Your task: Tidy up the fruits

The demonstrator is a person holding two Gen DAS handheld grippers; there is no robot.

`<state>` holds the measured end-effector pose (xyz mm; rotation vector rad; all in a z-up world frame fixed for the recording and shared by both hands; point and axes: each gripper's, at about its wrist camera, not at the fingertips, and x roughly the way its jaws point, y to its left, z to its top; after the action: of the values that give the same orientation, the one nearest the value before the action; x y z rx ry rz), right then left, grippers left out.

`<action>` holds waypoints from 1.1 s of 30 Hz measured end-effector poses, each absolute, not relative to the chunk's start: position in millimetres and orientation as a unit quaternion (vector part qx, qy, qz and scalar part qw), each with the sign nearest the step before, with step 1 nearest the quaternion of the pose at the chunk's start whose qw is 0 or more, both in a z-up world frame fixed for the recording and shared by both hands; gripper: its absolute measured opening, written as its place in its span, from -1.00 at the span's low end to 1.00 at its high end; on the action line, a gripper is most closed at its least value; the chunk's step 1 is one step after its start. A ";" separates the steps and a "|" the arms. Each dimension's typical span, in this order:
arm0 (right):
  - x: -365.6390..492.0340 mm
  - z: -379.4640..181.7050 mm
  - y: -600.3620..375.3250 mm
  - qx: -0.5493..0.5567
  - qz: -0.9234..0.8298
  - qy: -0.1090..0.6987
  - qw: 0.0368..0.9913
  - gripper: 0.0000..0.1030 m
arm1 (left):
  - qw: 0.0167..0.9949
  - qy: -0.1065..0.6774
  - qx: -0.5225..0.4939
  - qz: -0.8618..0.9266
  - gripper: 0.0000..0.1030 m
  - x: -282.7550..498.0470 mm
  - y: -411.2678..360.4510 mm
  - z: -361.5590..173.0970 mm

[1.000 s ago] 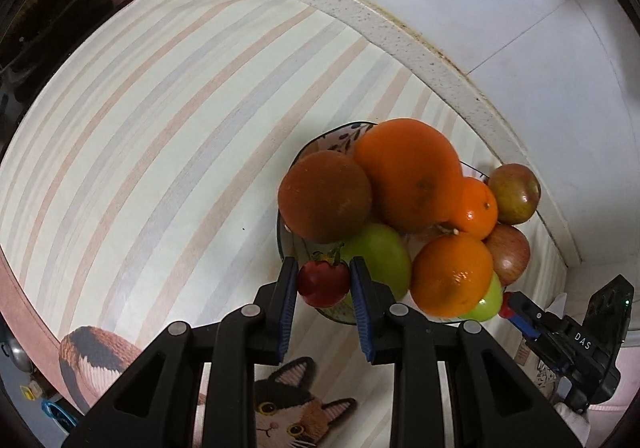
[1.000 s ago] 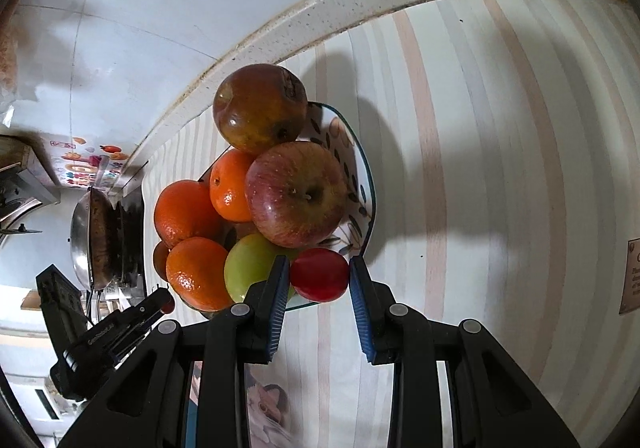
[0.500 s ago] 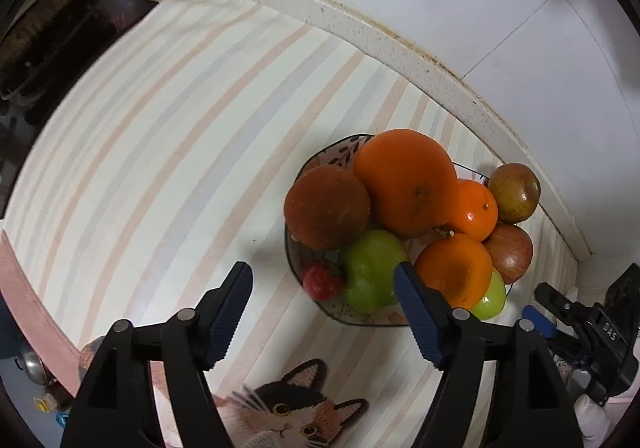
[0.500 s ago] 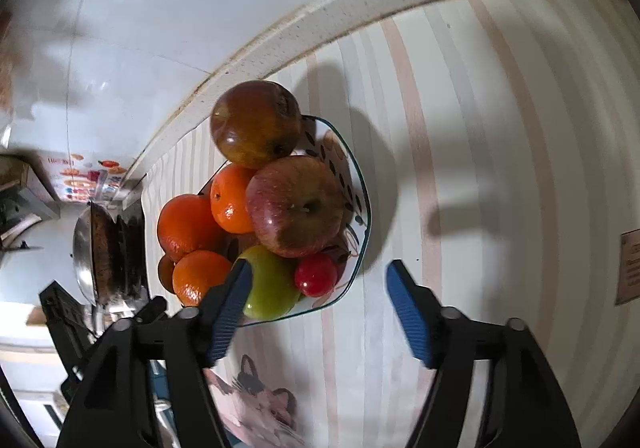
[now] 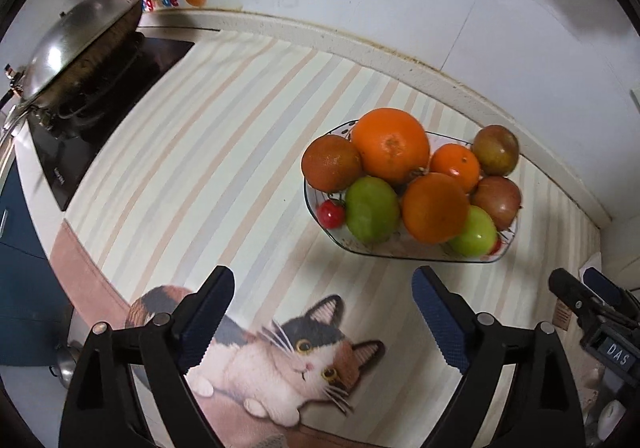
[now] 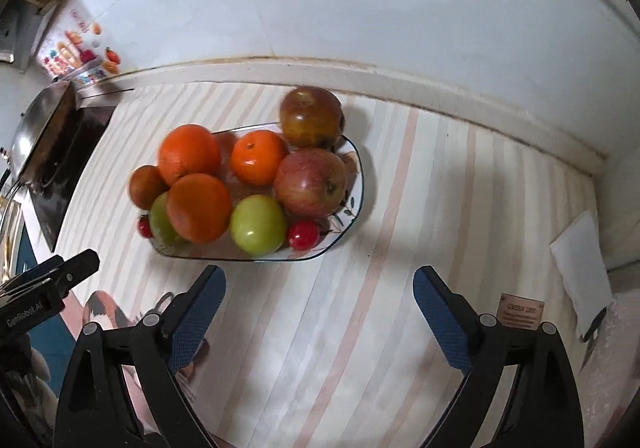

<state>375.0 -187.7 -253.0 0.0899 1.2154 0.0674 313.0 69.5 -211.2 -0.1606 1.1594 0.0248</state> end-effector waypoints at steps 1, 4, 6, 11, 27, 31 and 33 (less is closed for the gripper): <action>370.7 -247.9 -185.7 0.037 0.033 0.567 0.823 0.88 | 0.836 0.543 -0.076 0.010 0.77 309.3 68.0 -206.5; 358.7 -234.1 -179.4 0.024 0.034 0.553 0.832 0.88 | 0.847 0.528 -0.068 0.009 0.77 297.4 62.7 -190.4; 348.2 -222.0 -177.9 0.023 0.035 0.544 0.838 0.88 | 0.853 0.519 -0.059 0.007 0.77 289.1 58.4 -180.7; 325.7 -191.1 -175.9 0.020 0.032 0.521 0.853 0.89 | 0.864 0.501 -0.057 -0.002 0.77 268.7 57.8 -159.4; 183.5 -74.8 -159.9 0.016 0.003 0.434 0.901 0.89 | 0.902 0.429 -0.030 -0.042 0.77 140.3 70.3 -75.2; 142.4 -52.7 -157.8 0.020 0.003 0.418 0.908 0.89 | 0.908 0.417 -0.021 -0.048 0.77 111.4 71.6 -60.2; 126.6 -42.6 -158.5 0.023 0.007 0.412 0.911 0.89 | 0.912 0.406 -0.018 -0.047 0.77 97.2 70.7 -51.5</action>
<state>126.6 -158.5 -42.6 0.0471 0.8502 0.0139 97.2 70.7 -51.5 -0.0374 0.8368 -0.0978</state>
